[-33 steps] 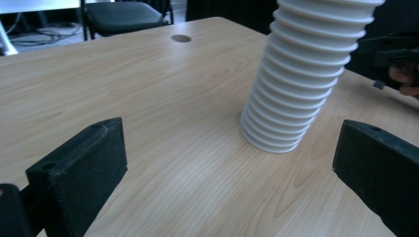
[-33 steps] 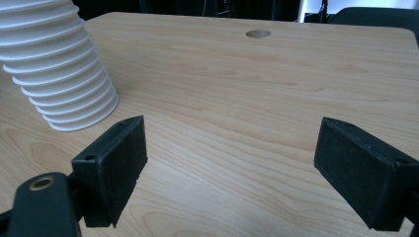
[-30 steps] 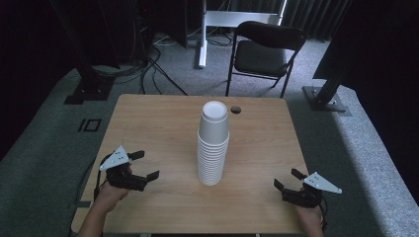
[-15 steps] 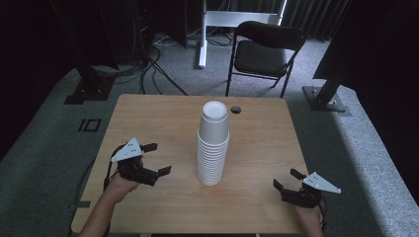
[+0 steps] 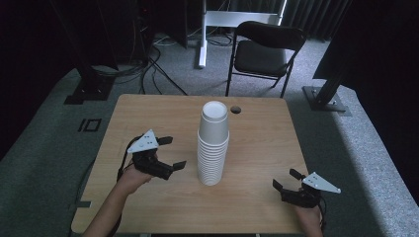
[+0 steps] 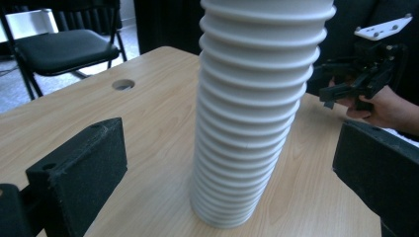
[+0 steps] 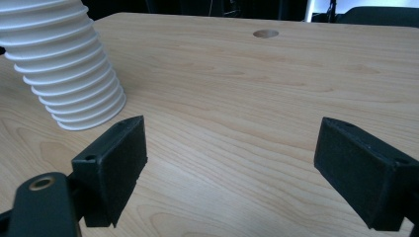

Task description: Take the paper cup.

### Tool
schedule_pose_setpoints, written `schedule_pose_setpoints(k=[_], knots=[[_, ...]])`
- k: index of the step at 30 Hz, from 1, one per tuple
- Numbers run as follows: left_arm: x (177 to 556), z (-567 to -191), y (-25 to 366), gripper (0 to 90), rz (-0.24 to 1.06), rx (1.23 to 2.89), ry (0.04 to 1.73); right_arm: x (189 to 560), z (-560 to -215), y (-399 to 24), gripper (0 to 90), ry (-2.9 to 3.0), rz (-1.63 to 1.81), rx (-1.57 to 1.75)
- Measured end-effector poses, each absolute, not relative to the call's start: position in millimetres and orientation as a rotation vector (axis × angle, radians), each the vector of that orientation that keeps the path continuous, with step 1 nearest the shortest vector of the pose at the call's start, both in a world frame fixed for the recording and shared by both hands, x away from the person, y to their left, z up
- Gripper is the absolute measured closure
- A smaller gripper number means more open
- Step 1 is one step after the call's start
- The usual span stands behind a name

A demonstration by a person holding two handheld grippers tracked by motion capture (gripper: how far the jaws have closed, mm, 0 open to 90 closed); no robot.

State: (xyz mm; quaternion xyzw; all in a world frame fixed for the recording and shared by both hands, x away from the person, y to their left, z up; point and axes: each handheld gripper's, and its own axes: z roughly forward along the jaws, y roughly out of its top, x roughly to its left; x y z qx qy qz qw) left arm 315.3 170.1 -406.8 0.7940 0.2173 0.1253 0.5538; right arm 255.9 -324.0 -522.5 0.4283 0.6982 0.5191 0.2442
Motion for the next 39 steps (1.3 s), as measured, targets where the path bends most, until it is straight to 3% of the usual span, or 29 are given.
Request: schedule_pose_setpoints(k=[20, 39], knots=[[328, -380, 124, 0.2, 0.242, 1.869, 0.417, 255, -523, -325, 12.4, 1.910, 1.417, 1.164], [341, -378, 100, 0.2, 0.215, 1.847, 0.427, 255, -523, -328, 12.5, 1.905, 1.418, 1.169]])
